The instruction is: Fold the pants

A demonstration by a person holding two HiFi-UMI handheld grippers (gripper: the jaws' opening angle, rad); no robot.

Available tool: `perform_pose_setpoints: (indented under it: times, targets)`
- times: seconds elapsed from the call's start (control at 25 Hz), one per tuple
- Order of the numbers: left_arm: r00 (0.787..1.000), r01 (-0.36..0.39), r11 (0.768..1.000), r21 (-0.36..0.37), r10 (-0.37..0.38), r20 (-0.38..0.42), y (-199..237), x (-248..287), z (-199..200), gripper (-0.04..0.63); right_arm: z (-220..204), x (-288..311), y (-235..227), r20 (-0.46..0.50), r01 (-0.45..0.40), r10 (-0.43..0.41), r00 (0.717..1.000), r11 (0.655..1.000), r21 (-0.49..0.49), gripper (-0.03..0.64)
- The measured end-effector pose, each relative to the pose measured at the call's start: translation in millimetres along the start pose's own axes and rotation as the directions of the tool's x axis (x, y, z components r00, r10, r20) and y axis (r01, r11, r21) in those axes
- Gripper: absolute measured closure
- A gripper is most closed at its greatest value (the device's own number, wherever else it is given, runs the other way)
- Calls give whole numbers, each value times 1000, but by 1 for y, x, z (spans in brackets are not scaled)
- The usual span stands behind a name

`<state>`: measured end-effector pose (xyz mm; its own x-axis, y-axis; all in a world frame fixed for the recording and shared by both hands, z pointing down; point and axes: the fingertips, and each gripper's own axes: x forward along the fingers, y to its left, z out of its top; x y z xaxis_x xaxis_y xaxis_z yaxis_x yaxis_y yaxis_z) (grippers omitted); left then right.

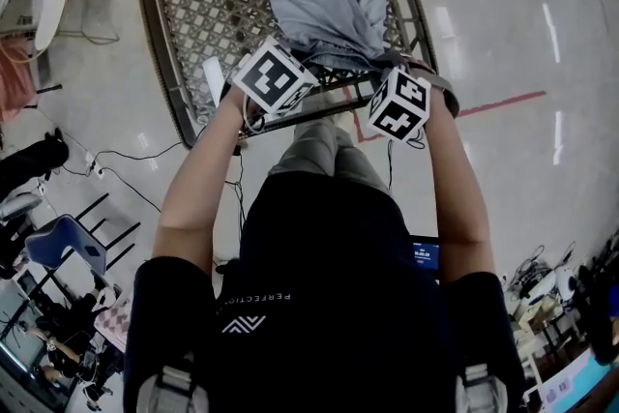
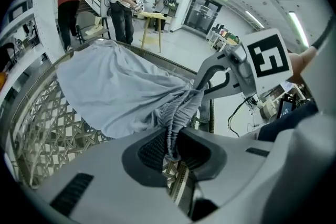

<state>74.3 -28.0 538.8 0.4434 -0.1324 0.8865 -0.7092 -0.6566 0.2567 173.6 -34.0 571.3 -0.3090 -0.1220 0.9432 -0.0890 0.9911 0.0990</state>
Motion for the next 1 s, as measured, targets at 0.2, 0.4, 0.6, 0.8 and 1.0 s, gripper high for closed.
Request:
perform_pose_setpoints:
  times: [0.2,0.4,0.6,0.8,1.0]
  targets:
    - [1000,-9,999,31,9,-7,1,-12,2,535,6,-19,-9,-3,-45,45,999,999,-30,569]
    - [999,2,997,78,1,-41,-5,-25,4,535,11,-38,-6,-17,-132,132,991,989,-63,569]
    - [1000,9,999,48,-8,-21,-9,-34,6,535,15,-44,-5,-14,-136,136,991,988,-74,569]
    - [1000,-12,999,40,13,-19,-6,-39,8,535,20,-30,-1,36,-88,91,995,994,-69,568]
    - [1000,-21,1000,16,21,-16,-1,-41,8,537,24,-23,17,70,-193,193,979,981,-13,549]
